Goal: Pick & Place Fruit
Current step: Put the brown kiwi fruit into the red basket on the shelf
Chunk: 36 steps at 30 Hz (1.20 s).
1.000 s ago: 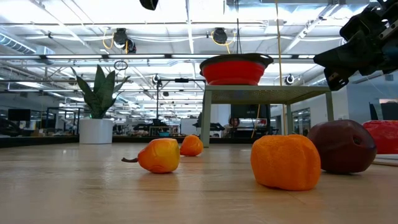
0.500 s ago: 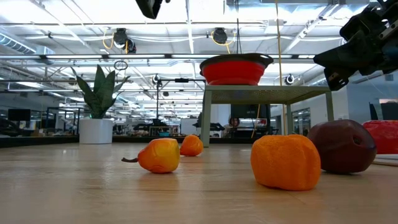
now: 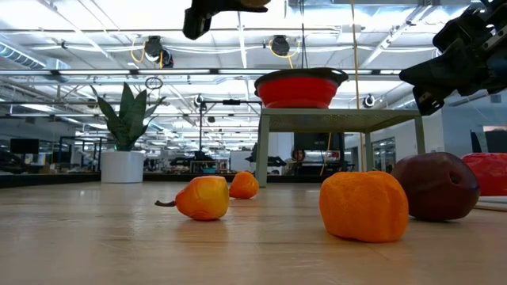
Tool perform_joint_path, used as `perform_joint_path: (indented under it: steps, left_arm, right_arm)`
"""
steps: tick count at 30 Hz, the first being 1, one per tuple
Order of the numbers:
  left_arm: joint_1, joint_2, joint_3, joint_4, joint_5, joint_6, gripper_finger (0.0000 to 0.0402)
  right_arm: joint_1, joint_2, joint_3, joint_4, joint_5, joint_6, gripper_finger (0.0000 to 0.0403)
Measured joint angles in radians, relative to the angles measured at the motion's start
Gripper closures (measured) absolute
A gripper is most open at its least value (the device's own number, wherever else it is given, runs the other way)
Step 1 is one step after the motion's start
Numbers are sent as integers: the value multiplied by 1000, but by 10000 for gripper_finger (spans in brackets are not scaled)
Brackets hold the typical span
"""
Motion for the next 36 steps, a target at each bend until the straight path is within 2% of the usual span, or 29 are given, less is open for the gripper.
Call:
perform_joint_path:
  steps: [6, 16, 29, 36]
  left_arm:
    - [0, 0, 7, 51, -73, 198, 179]
    - [17, 1, 143, 52, -173, 480, 179]
    - [74, 2, 247, 11, -229, 592, 179]
    - [105, 77, 335, -5, -248, 619, 179]
  right_arm:
    - [0, 0, 0, 0, 0, 0, 399]
    - [0, 0, 0, 0, 0, 0, 399]
    - [0, 0, 0, 0, 0, 0, 399]
    - [0, 0, 0, 0, 0, 3, 399]
